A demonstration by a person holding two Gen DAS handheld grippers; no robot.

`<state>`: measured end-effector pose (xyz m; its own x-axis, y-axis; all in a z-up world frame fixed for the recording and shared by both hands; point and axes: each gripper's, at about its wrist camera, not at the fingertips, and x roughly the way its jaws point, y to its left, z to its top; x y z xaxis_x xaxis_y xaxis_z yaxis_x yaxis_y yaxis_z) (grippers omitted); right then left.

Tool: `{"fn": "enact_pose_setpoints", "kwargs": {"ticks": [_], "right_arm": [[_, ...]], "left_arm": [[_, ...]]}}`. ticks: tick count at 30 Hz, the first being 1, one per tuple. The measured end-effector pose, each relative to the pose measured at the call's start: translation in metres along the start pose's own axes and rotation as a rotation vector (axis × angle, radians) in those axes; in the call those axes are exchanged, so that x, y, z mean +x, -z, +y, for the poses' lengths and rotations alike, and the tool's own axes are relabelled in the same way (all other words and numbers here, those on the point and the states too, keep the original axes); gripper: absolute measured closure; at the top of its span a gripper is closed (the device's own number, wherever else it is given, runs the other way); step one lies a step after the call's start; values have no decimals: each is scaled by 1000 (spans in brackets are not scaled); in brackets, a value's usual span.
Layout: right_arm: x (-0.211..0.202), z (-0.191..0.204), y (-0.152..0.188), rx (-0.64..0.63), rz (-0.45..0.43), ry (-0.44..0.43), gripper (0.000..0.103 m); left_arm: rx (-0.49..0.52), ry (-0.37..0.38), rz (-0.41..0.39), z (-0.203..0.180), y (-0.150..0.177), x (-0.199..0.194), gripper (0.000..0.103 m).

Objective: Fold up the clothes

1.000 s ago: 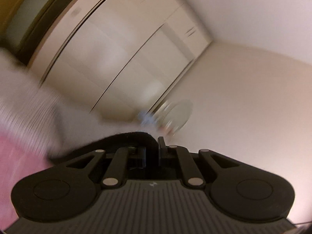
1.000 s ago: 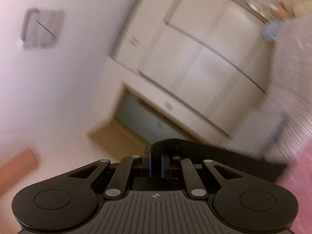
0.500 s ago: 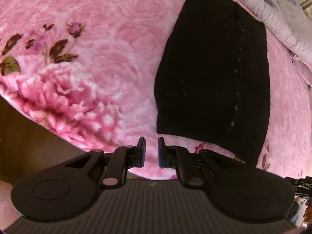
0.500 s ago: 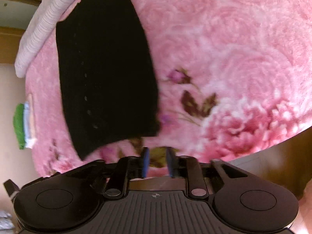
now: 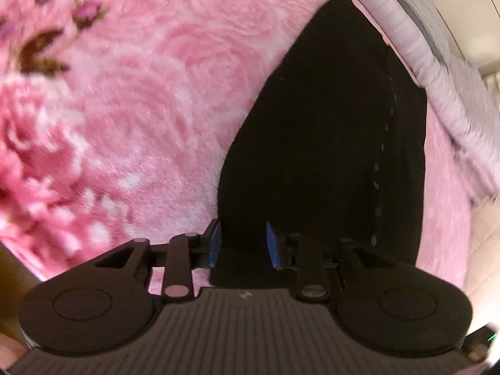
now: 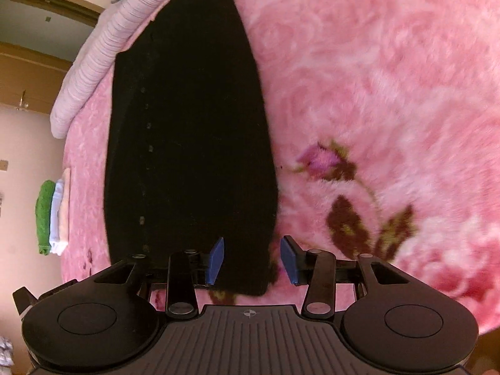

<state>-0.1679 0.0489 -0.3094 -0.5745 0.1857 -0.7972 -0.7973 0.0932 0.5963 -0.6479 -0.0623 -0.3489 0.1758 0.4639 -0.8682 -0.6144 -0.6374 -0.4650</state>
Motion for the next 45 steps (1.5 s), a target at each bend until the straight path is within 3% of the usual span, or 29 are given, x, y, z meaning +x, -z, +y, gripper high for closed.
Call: {"fn": "enact_pose_setpoints", "kwargs": {"ticks": [6,8,9,10,13,19,21,24,26,30,33,36,39,42,45], "right_arm": [[20,-10,13,123,-29,-69,59],[21,-9,12,138,-25,-60,60],[22,-8,11,145,-24,-56,73],[23,-8,11,153,-22,-52,95],[15,-2,8,138,-14,-44,95],[-23,9,17,97,-54,-100,96],[-26,4,26,86,-54,-83,96],[-7,-7,44,80,-15,20,96],[1,-4,52,36,-23,83,95],[-10,30,53,-129,-53,241,83],[-22,53,48,-216,-139,316,79],[-28,74,42,-291,-243,343,76],[0,88,31,-382,-313,347,75],[36,89,34,-472,-382,402,74],[56,71,58,-517,-413,460,74]], "left_arm": [[-86,88,11,13,-2,12,75],[-50,89,31,12,-5,11,88],[-22,83,38,12,-7,10,94],[-2,87,43,13,-9,7,96],[43,116,33,11,-12,-6,97],[152,155,-61,6,5,-50,98],[176,123,-55,13,15,-48,98],[232,-1,26,23,31,-21,97],[270,-26,17,17,34,-23,95],[367,-142,-29,-4,26,-51,97],[398,-157,-92,-19,19,-70,96],[481,-162,-117,-45,11,-51,96],[577,-180,-162,-68,10,-15,84],[643,-238,-185,-76,15,23,84],[712,-262,-236,-71,37,28,83]]}}
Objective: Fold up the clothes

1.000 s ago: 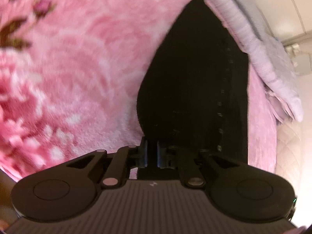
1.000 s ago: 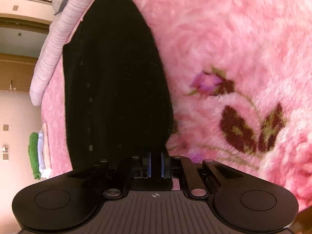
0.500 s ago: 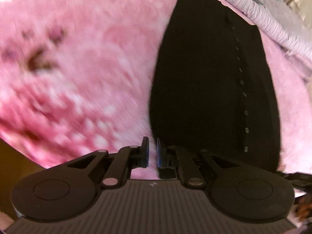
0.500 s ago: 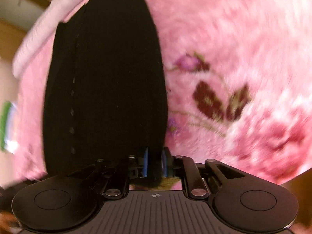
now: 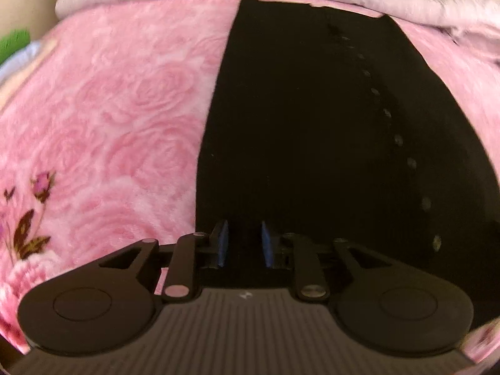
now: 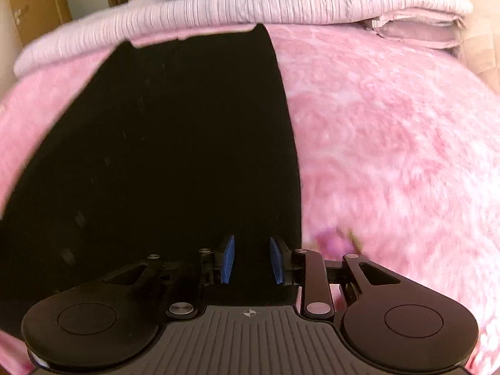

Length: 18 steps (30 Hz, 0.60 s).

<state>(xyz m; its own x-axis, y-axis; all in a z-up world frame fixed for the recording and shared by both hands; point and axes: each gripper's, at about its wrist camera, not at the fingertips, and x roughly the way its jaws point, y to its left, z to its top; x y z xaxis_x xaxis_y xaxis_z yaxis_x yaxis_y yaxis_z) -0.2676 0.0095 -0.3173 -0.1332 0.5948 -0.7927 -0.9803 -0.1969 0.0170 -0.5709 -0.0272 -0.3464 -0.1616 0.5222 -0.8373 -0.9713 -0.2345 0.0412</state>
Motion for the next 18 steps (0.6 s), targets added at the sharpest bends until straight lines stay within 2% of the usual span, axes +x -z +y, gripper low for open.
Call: {"fn": "enact_pose_setpoints", "kwargs": {"ticks": [6,9,11,14,16,18], "right_arm": [[-36,13,63,-77,-97,39,74],[-48,22,78,-72,-138,87,73],[-54,27,83,-39,-133,112,72],[-80,33,84,75,-100,68,72],[-110,38,82,141,-124,-18,72],[-127,49,79,145,-151,-29,71]], "left_arm": [[26,16,-98,-2,49,-22,81],[24,49,-131,2,65,-37,80],[-2,68,-128,6,72,-55,80],[-10,83,-131,13,79,-94,78],[-8,91,-184,16,85,-119,70],[1,76,-208,15,92,-139,70]]}}
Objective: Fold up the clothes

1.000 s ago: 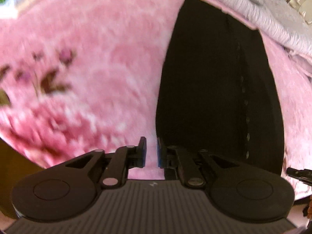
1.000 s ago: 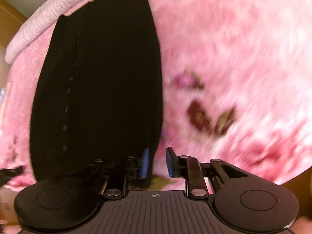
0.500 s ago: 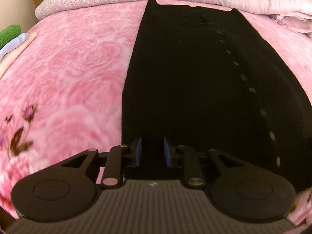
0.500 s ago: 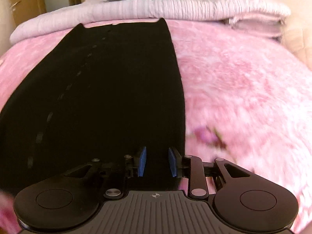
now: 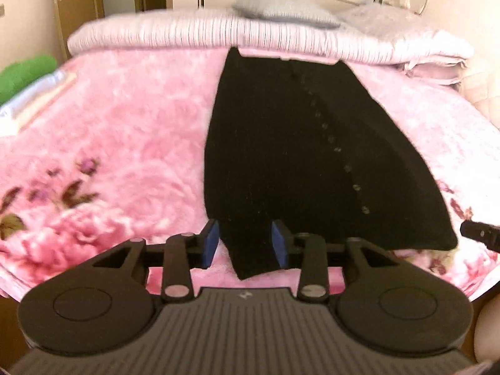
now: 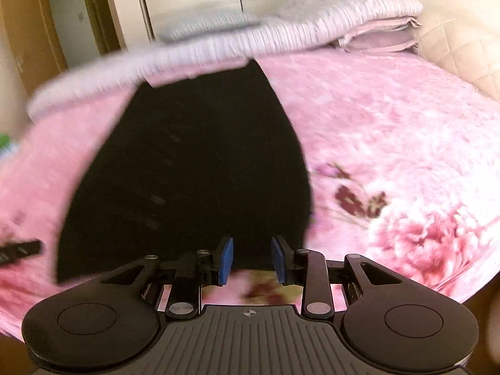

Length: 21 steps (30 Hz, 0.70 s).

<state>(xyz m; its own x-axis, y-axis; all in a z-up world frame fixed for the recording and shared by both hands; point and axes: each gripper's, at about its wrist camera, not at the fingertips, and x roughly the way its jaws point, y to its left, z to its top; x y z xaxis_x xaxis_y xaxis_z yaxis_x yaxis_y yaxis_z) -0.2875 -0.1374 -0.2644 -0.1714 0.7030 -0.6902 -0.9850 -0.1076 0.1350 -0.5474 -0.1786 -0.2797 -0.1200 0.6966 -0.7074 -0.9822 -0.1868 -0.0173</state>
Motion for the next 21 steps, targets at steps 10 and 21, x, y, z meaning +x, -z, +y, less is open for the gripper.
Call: {"fn": "enact_pose_setpoints", "kwargs": {"ticks": [10,21], "right_arm": [[-67,36,22,-116,-89,1,67],[-118,23,38,-69,-173,3,62]], "left_arm": [[46,-5,-72,-24,23,-74,70],[105,4,-161,-48,40,-128,70]]}}
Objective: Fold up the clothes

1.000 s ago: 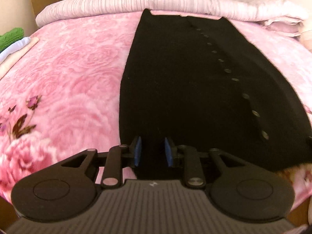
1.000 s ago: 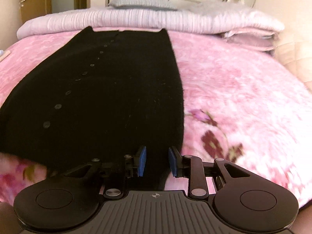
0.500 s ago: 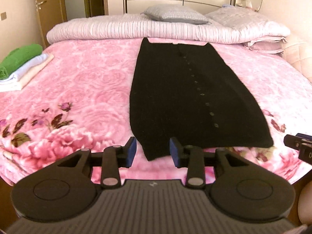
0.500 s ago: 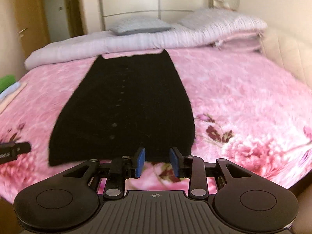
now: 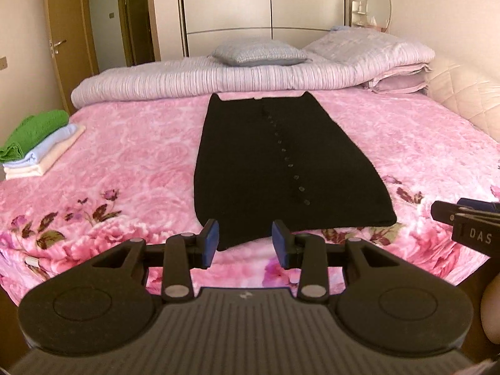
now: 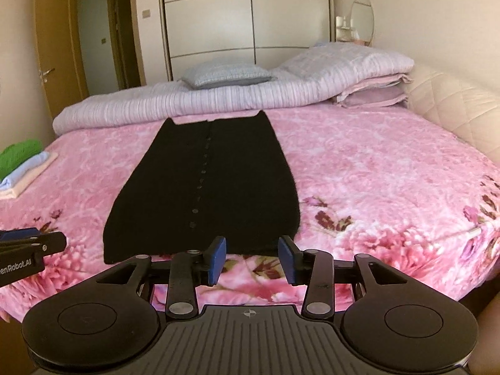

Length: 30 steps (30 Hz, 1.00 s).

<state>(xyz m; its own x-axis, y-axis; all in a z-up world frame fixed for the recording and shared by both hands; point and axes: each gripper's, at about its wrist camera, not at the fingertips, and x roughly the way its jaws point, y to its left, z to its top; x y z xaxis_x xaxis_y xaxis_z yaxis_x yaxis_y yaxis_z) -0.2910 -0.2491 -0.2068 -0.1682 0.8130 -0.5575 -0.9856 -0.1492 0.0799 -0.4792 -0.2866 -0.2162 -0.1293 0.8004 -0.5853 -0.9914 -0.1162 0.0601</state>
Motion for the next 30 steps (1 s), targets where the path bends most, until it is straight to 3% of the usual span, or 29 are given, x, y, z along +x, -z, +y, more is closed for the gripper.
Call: {"fn": "enact_pose_setpoints", "kwargs": {"ticks": [17,30], "right_arm": [[-31,6,-8,-22,-61,-8,61],[-2,17,-26,-60,-20,-10,61]], "left_arm": [[-16,-1,-51,8,-3,-23,69],[-49,5,-9,20,-19,7,68]]}}
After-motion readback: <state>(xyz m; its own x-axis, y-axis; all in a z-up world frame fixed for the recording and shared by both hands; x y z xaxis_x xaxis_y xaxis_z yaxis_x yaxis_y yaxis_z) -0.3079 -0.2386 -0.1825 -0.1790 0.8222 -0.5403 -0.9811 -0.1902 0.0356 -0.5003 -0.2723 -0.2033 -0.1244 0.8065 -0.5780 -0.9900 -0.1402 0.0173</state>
